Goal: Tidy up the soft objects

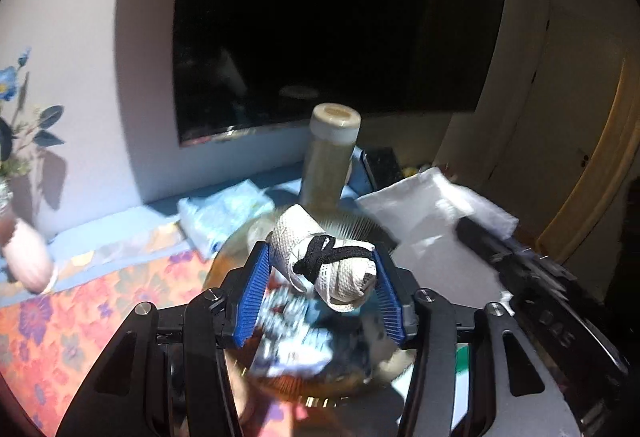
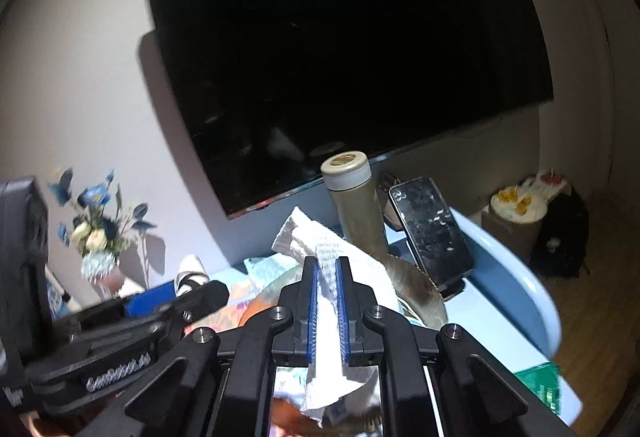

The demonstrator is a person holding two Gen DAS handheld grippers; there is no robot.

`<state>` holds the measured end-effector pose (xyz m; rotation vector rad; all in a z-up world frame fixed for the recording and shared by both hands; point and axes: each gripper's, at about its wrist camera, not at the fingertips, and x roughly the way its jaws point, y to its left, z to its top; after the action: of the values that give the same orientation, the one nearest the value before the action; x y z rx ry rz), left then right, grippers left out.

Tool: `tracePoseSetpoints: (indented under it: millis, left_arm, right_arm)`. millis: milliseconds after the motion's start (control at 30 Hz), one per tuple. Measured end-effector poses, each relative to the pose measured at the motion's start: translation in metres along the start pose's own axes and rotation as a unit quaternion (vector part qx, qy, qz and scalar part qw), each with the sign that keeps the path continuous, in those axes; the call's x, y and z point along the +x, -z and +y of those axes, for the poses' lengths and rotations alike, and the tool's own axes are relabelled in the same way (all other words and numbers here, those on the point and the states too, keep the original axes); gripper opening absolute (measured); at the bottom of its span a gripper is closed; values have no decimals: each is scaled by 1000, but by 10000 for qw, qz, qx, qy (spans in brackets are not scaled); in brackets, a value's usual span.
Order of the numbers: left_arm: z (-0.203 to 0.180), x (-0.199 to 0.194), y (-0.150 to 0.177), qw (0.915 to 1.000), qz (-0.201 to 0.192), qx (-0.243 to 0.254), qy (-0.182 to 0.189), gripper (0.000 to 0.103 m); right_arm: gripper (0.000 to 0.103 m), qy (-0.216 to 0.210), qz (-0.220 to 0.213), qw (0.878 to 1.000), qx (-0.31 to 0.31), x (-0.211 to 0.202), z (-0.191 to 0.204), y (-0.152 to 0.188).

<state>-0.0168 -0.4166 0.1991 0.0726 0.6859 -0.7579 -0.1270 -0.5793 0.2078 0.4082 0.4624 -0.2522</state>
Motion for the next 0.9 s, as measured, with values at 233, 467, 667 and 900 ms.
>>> tracePoseSetpoints:
  millis: [233, 467, 667, 900]
  left_arm:
    - [8, 26, -3, 9996, 121, -254, 85, 79]
    - [4, 2, 4, 9998, 5, -121, 187, 79]
    - [4, -39, 21, 9999, -109, 54, -55, 79]
    - [31, -86, 66, 9993, -88, -213, -286, 79]
  right_arm:
    - [56, -231, 587, 9966, 536, 46, -35, -4]
    - [56, -247, 595, 9958, 652, 18, -42, 14]
    - [57, -157, 544, 9973, 458, -13, -22, 35]
    - [58, -200, 961, 9948, 272, -30, 8, 76]
